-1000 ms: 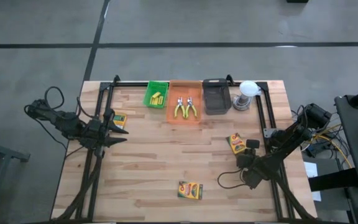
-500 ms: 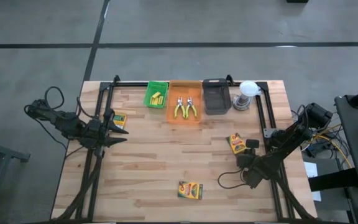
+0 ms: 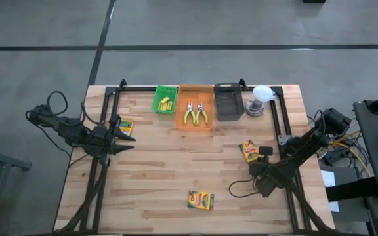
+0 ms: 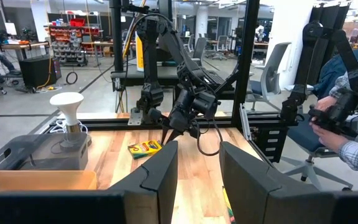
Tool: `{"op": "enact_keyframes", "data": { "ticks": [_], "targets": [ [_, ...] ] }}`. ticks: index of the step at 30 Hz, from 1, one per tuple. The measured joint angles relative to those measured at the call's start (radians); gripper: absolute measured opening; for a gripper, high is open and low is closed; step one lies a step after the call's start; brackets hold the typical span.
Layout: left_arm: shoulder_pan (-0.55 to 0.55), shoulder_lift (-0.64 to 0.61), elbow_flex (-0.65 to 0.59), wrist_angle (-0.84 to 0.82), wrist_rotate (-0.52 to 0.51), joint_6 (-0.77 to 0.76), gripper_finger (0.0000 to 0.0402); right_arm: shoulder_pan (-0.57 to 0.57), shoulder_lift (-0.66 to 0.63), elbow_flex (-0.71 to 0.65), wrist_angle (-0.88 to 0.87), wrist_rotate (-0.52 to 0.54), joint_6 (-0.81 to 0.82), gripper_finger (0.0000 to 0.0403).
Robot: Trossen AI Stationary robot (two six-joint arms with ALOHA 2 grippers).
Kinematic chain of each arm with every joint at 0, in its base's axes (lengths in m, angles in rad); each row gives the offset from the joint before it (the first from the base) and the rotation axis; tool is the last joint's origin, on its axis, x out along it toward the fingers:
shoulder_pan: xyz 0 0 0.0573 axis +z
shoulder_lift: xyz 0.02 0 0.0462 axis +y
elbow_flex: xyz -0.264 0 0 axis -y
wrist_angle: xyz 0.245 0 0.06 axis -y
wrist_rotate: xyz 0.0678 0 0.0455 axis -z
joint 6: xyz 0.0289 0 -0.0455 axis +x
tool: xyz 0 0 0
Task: Pick & Place School Supplies
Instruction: Put the yellow crayon box into the black bin
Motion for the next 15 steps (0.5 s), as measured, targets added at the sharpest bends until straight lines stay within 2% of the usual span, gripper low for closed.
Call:
{"op": "enact_keyframes", "data": {
  "ticks": [15],
  "targets": [
    [0.000, 0.000, 0.000, 0.000, 0.000, 0.000, 0.0124, -0.001, 0.002, -0.002, 0.013, -0.002, 0.000, 0.0018]
  ]
}}
